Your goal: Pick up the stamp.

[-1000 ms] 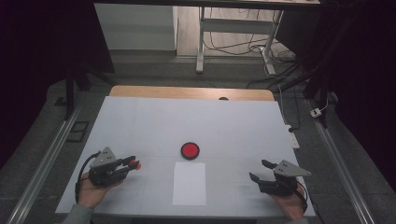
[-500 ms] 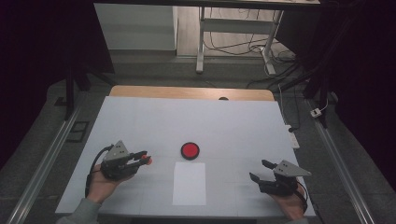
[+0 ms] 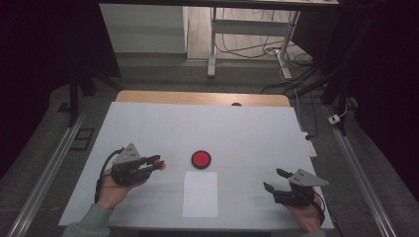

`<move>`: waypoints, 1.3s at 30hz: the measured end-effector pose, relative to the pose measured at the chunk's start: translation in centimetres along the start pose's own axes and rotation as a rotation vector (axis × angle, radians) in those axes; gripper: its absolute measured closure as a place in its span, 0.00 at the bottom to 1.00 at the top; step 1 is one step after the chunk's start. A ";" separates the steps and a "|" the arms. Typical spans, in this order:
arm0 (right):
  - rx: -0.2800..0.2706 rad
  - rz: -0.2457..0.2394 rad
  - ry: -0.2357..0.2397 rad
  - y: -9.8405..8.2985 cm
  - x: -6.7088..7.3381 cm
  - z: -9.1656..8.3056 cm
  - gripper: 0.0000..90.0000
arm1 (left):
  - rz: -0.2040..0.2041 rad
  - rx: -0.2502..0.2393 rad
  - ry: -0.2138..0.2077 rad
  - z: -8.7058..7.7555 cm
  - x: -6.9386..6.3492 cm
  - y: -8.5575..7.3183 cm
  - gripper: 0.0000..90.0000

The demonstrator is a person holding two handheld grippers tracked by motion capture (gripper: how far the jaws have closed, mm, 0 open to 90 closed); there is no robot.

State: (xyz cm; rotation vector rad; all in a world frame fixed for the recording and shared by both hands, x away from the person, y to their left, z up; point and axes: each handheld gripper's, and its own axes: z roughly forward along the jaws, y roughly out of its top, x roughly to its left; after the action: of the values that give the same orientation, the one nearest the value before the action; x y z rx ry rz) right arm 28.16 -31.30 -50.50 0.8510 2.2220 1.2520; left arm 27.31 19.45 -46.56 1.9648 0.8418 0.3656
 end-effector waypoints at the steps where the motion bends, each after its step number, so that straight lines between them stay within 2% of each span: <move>1: -0.003 0.000 0.004 0.0 0.0 0.1 0.30 | 0.001 -0.003 -0.004 0.1 -0.1 0.2 0.81; 13: -0.001 -0.002 0.002 0.0 0.0 0.0 0.30 | 0.039 -0.011 -0.076 2.6 -2.3 2.3 0.81; 29: 0.001 -0.005 0.002 0.0 0.1 -0.1 0.30 | 0.073 0.024 -0.143 5.1 -4.6 2.7 0.81; 39: 0.001 -0.005 0.000 -0.1 0.1 -0.1 0.31 | 0.077 0.032 -0.158 5.7 -5.1 2.7 0.81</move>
State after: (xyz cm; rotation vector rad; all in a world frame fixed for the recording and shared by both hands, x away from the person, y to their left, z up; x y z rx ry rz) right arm 28.00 -31.32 -50.51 0.8450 2.2241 1.2488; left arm 27.97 11.40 -46.80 2.0304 0.6760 0.2394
